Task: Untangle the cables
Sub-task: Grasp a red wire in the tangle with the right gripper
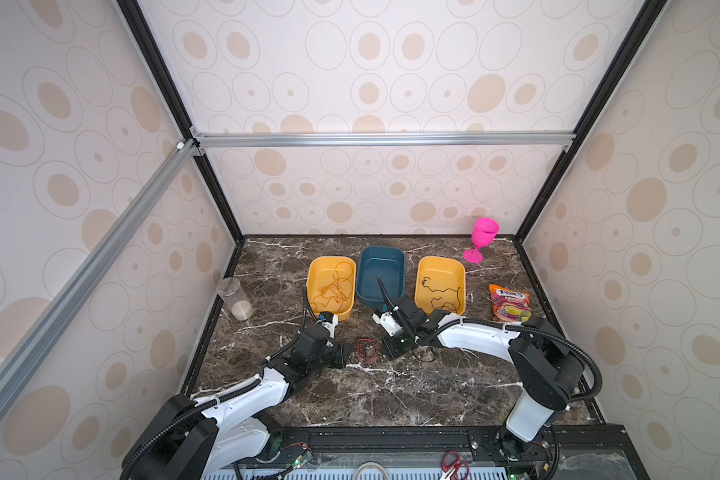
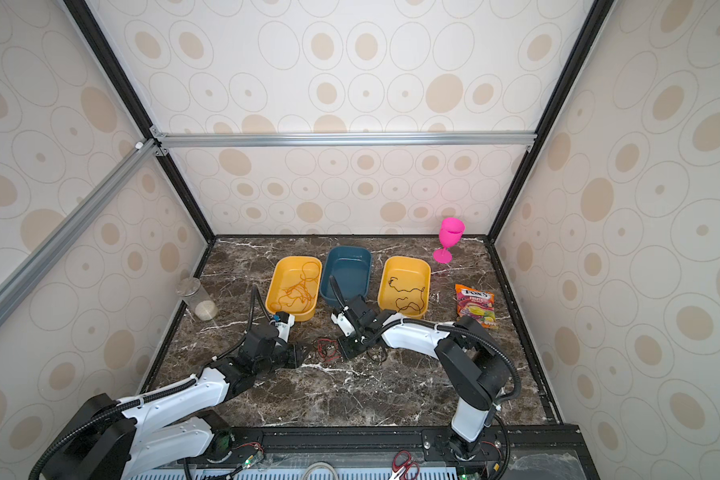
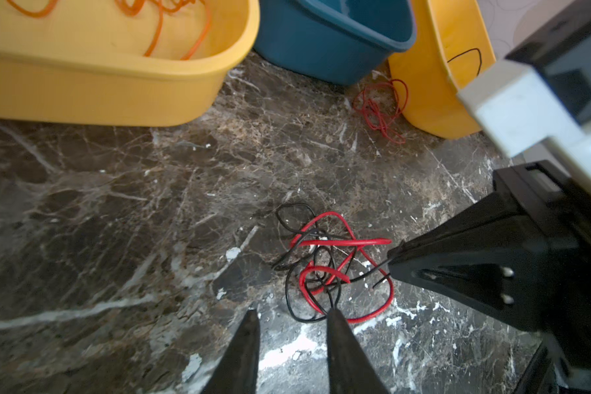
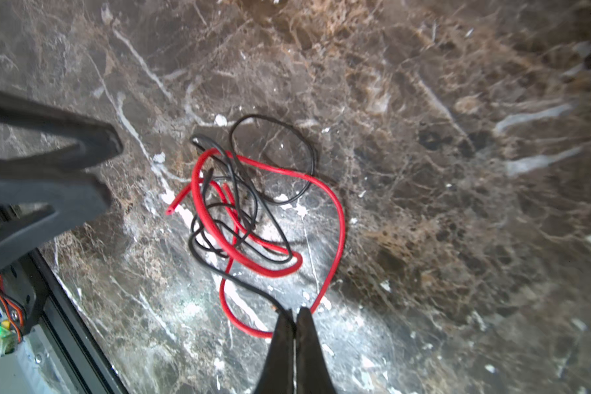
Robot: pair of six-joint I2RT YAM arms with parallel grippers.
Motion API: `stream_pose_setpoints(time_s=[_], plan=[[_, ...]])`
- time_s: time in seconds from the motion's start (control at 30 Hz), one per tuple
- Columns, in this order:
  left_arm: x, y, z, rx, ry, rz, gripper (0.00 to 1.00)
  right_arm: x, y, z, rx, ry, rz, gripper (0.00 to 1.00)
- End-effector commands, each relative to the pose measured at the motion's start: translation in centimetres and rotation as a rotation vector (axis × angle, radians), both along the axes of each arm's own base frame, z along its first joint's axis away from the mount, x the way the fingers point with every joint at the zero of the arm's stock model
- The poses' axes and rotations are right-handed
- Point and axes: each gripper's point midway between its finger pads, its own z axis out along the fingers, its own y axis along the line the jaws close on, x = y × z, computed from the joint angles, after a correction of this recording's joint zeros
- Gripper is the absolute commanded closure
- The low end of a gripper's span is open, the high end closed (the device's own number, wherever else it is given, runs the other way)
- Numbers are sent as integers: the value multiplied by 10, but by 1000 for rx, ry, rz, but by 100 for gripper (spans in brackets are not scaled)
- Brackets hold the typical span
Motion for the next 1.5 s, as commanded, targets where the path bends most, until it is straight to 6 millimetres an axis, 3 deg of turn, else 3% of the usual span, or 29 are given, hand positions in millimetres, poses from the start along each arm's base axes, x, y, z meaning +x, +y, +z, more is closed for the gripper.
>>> stream_pose_setpoints(time_s=[0.0,0.1,0.17,0.27,0.4,0.53,0.63,1.0,1.17,1.23,1.33,1.47], plan=[[0,-6,-4,-11,6,-38,64,-5,3,-1,15,-1,57,99],[0,-10,-10,-17,22,-47,64,-12,6,0,26,22,98,88],[2,-11,-11,-21,23,-45,64,-13,2,3,19,7,109,70],[3,-12,-10,-20,19,-47,65,-14,-2,17,28,-35,130,54],[3,-12,-12,-15,22,-48,66,-11,1,41,68,-82,150,46],[1,-11,-14,-17,30,-48,66,3,12,64,134,-115,137,53],[1,-11,-13,-26,17,-43,66,12,23,66,150,-128,149,55],[-1,-12,-15,-46,19,-46,66,30,45,19,93,-37,157,57],[1,-13,-16,-43,18,-45,65,29,45,20,121,-51,145,87],[2,-13,-15,-40,12,-43,64,28,45,26,143,-75,156,94],[4,-11,-14,-21,7,-39,63,25,45,37,182,-115,177,100],[5,-8,-8,-25,-1,-29,63,18,41,42,202,-146,216,100]])
